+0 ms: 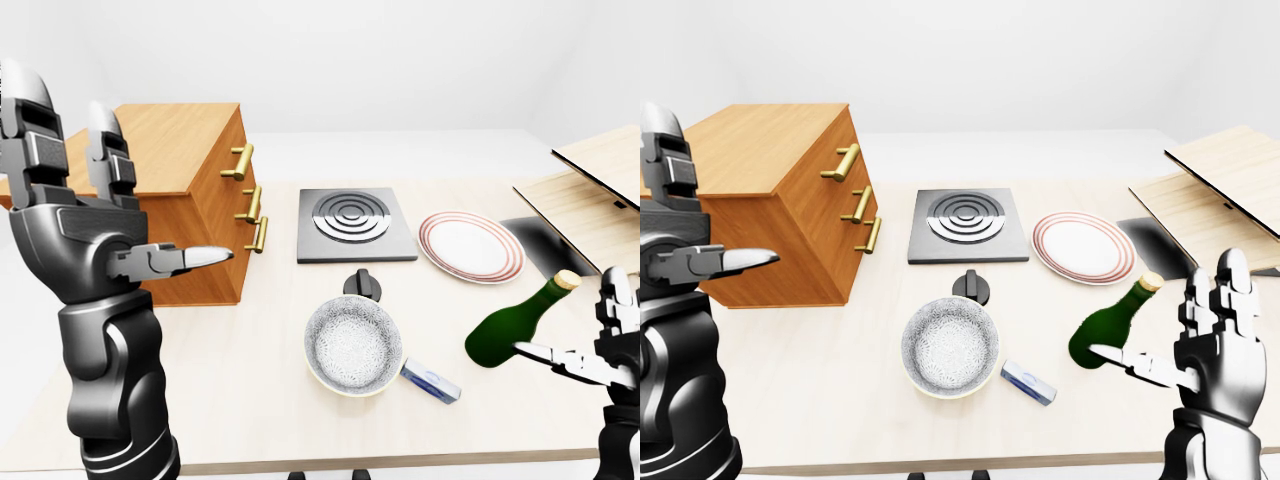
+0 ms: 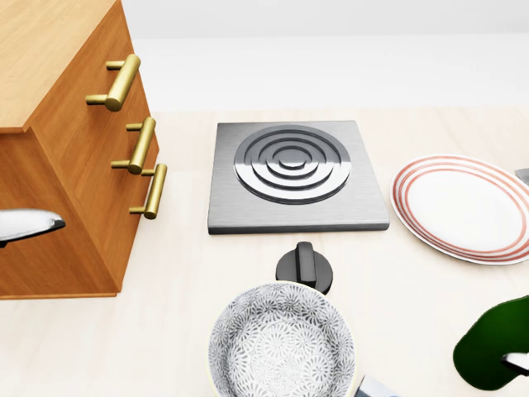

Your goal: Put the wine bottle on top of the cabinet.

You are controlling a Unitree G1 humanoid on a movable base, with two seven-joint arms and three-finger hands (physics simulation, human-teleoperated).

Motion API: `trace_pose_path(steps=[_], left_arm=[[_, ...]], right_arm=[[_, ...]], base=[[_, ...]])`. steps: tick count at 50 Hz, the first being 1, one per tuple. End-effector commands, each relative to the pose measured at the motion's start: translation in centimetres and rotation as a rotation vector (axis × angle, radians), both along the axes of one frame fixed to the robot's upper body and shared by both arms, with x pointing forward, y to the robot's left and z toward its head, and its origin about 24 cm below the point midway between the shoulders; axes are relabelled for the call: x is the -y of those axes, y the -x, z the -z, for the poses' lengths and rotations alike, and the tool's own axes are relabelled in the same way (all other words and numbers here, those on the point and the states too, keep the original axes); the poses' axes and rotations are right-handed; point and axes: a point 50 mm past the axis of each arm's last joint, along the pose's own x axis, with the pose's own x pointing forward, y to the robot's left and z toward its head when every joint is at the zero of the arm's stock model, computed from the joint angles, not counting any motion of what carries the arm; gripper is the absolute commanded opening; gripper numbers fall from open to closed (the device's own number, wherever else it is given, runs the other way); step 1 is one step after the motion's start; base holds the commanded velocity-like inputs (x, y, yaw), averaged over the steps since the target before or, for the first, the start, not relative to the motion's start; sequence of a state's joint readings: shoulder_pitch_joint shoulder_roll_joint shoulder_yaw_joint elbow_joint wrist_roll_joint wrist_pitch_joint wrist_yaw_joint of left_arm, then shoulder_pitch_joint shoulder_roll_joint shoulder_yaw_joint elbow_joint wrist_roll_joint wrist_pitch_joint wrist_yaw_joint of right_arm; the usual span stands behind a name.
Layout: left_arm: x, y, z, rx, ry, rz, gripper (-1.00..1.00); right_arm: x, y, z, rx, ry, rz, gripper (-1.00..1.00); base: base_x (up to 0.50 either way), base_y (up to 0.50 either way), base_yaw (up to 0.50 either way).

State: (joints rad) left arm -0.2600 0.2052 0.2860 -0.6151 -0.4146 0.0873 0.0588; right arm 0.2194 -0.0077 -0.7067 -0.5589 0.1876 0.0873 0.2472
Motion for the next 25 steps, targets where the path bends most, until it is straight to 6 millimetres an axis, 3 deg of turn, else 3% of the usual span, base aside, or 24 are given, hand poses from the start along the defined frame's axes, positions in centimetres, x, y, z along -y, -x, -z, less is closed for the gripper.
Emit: trace_pose_path(steps=[1, 25], left_arm=[[0.0, -0.1, 0.2, -0.011, 0.000, 0.000, 1.00], [0.2, -0.2, 0.5, -0.022, -0.001, 0.007, 1.00]], right_arm=[[0.1, 0.2, 0.6, -0.018, -0.022, 0.004, 1.00], [0.4, 0.5, 2.8, -0.094, -0.087, 0.017, 1.00]], base=[[0.00, 0.00, 0.00], [0.00, 0.00, 0.00]])
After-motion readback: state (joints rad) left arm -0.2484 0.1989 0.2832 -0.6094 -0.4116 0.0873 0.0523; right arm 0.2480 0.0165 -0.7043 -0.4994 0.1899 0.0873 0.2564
